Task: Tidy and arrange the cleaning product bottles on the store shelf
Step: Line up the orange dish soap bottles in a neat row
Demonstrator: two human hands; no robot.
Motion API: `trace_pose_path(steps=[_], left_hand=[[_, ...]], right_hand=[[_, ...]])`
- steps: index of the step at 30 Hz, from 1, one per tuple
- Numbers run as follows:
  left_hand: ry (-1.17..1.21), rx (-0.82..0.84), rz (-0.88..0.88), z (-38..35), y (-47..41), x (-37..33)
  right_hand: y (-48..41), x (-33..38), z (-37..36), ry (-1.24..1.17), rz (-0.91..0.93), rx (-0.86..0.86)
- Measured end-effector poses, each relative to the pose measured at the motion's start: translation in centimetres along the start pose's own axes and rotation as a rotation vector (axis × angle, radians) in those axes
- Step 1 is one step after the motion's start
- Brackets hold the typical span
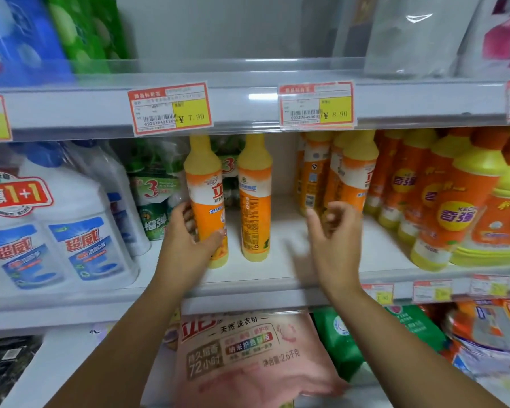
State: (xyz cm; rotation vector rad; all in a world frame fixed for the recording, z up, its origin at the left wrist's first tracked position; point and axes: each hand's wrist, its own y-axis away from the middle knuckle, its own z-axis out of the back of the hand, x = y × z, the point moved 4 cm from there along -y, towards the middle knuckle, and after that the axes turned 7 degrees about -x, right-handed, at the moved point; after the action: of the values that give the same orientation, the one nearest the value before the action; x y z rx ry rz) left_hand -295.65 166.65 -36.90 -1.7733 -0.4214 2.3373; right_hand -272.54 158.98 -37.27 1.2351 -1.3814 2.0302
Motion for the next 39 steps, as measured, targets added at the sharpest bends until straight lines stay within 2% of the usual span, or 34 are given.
trace_pose_path(steps=[2,3,5,7,9,13,20,25,29,32,39], left_hand=[[-0.024,-0.185,-0.092,0.5,0.4,-0.9],[-0.036,-0.265,-0.149,0.7,0.8,-1.5],[-0.06,-0.362,-0.256,0.8,1.7,-2.7],[-0.094,-0.37,-0.374,0.5,2.8,-3.7],[-0.136,-0.29,-0.466,-0.3,3.8,-4.0],[-0.192,-0.001,-0.522,-3.6,5.2,-3.2],[-0.184,0.287,-0.309,-8.7,6.4,-1.1],[-0.24,0.328,-0.266,-10.1,6.4,-0.6],[-0.336,0.358,-0.279,-10.5,6.4,0.0],[-0.39,0.35,-0.294,-10.4,6.2,0.0],[-0.52,0.391,-0.343,-10.2,5.6,0.8]], right_hand=[[-1.8,-0.9,2.5,0.098,-0.008,-0.161],[-2.6,-1.5,3.2,0.136,-0.035,-0.153],[-3.7,-3.0,3.3,0.132,-0.137,-0.024],[-3.7,-4.4,2.5,0.1,-0.226,0.089],[-3.6,-5.4,1.7,0.158,-0.225,0.115],[-3.4,-5.5,0.6,0.275,-0.183,0.133],[-1.2,-3.8,-1.7,0.259,-0.051,0.296],[-2.5,-3.9,-0.8,0.197,-0.114,0.407],[-5.3,-4.5,1.7,0.092,-0.156,0.246],[-7.4,-6.2,1.7,0.137,-0.178,0.188],[-9.3,-7.7,-1.2,0.102,-0.141,0.344]])
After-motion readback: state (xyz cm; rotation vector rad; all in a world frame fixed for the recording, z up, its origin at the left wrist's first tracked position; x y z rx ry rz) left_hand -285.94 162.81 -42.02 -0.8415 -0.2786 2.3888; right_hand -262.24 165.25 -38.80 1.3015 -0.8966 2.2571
